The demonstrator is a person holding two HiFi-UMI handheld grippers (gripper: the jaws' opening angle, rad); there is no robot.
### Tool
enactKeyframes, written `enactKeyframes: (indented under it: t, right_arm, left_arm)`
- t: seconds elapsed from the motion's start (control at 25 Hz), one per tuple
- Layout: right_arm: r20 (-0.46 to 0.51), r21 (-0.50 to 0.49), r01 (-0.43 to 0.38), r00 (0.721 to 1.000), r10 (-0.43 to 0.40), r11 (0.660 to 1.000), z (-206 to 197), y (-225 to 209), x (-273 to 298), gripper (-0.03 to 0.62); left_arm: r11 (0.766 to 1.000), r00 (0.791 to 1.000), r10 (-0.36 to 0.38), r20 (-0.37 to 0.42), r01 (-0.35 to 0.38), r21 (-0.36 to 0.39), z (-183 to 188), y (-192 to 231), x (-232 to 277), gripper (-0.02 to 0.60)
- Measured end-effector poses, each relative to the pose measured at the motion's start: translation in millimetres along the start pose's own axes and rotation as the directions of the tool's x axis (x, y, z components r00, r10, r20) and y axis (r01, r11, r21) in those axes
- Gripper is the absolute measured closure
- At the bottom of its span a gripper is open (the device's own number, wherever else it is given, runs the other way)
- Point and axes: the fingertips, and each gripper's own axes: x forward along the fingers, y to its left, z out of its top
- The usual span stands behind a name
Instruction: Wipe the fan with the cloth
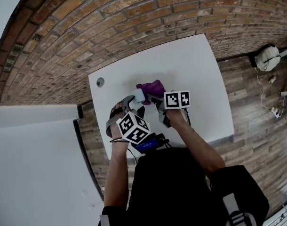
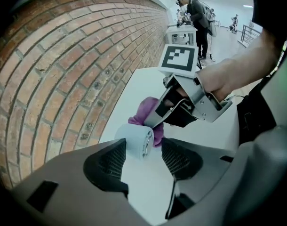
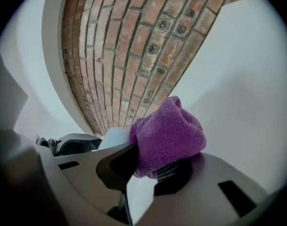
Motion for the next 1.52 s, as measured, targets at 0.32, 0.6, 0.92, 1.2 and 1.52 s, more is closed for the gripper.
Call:
enactKeyframes:
  t: [0.32,0.6,0.92,1.2,1.52]
  right_arm:
    - [-0.264,-0.39,0.312,0.863,-0.43,0.866,-37,-73,3,0.522]
    - [0.026,-0.351,0.292,0.953,-0.302,0.89,45,-22,-4,0.522]
    - [-0.139,-0.198,0.309,0.931,-0.339,0.93,-20,-66,17,0.522]
    - [-0.394,-0.247,0.179,0.88,-0.267,0.953,-96,-50,-6,0.523]
    - [-0.244,-0.202,0.153,0.949,-0.201,0.967,-67,-45,-82,0.522]
  left_arm:
    - [1.0,1.0,0.017,0.004,-0.016,-0.011,-1,2,0,0.328]
    - [1.0,1.0,0.027,0.014,-0.027,-0.014,0,4,1,0.328]
    - [0.999,0.999,0.042,0.005,-0.042,-0.006,1,4,2,0.328]
    - [0.998,0.998,0.061,0.009,-0.061,-0.016,-1,5,3,0.328]
    - [0.925,0.966,0.169,0.197,-0.087,-0.369,-27,26,-13,0.278]
